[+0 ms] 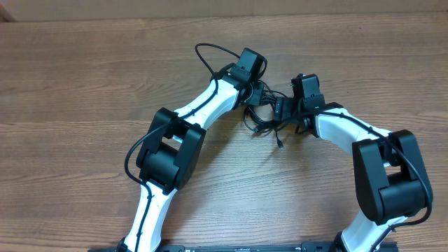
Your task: Untangle cables
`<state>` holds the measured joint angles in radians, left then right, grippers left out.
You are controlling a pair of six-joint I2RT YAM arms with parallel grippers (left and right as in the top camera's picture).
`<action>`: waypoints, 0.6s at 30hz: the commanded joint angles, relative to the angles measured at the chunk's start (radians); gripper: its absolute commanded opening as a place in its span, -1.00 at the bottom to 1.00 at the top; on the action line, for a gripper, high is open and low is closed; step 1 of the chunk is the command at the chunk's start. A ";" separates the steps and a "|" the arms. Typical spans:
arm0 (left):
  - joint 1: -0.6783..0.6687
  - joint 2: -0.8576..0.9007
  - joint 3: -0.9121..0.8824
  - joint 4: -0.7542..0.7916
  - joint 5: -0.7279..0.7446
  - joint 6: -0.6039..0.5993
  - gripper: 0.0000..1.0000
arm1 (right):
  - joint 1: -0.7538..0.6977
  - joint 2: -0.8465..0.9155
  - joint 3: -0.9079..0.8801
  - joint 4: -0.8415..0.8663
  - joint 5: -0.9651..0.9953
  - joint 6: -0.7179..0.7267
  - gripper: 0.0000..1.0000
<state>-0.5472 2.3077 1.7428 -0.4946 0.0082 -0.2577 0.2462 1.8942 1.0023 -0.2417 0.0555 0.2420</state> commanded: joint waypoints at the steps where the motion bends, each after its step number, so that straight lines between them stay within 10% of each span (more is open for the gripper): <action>1: 0.014 -0.039 0.007 -0.002 -0.042 0.023 -0.92 | 0.017 0.162 -0.106 -0.062 -0.300 0.011 0.78; 18: 0.024 -0.148 0.008 -0.073 -0.136 0.080 -0.92 | 0.020 0.256 -0.106 -0.143 0.124 0.261 0.57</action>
<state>-0.5423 2.2658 1.7428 -0.5438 -0.0235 -0.2268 0.2974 1.9343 1.0374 -0.2573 0.2131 0.3935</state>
